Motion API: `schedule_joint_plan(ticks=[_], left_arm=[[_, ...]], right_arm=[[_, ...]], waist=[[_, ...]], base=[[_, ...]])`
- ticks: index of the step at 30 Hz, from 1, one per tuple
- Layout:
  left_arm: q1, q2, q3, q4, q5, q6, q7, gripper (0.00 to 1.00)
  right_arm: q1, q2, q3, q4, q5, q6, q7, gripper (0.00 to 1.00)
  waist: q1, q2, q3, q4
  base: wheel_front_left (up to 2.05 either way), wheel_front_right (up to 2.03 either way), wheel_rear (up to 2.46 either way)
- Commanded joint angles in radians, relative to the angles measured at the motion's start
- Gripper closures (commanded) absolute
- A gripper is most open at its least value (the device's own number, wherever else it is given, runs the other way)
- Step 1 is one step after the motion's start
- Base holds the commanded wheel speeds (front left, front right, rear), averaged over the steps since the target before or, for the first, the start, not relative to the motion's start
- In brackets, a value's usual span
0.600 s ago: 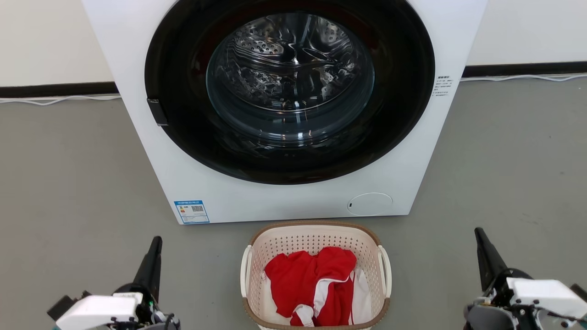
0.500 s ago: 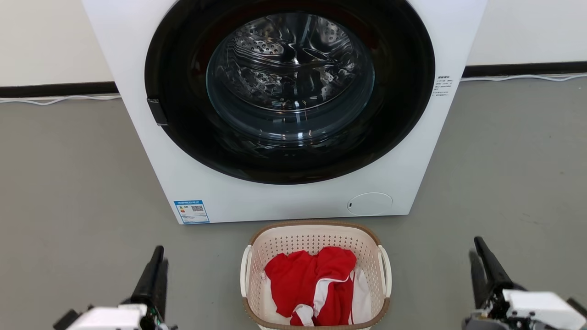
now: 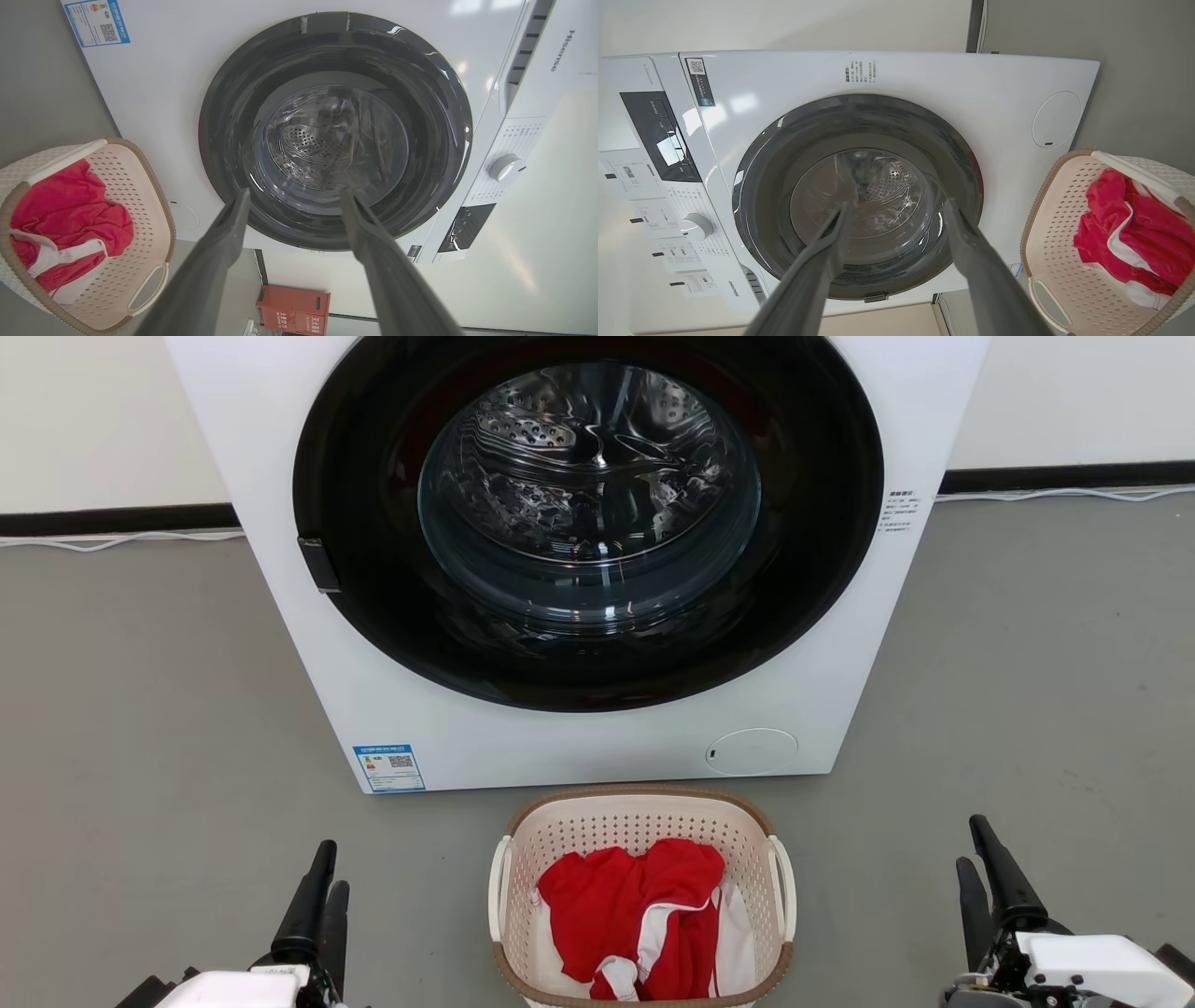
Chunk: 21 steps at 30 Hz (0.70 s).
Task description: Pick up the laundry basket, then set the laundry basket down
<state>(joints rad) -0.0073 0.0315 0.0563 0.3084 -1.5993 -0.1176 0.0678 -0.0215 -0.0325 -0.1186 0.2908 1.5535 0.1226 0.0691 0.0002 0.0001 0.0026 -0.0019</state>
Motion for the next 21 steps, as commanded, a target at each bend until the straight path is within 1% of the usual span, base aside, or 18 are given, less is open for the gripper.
schedule_joint_plan(ticks=[1, 9, 21], left_arm=[[-0.024, 0.007, -0.002, -0.030, 0.020, -0.003, -0.011, 0.00], [-0.025, 0.008, -0.003, -0.025, 0.103, -0.004, -0.034, 0.00], [-0.017, 0.009, -0.010, -0.032, 0.268, 0.000, -0.069, 0.00]], right_arm=[[-0.020, -0.011, 0.006, -0.039, -0.028, 0.001, -0.012, 0.00], [-0.014, -0.011, 0.006, -0.058, -0.172, 0.002, -0.035, 0.00], [-0.006, -0.015, 0.023, -0.088, -0.386, 0.003, -0.070, 0.00]], waist=[[-0.0001, -0.0001, 0.000, 0.000], [-0.0002, -0.0001, -0.002, 0.000], [-0.0002, -0.0001, -0.004, -0.001]], base=[[0.00, 0.00, 0.00], [0.00, 0.00, 0.00], [0.00, 0.00, 0.00]])
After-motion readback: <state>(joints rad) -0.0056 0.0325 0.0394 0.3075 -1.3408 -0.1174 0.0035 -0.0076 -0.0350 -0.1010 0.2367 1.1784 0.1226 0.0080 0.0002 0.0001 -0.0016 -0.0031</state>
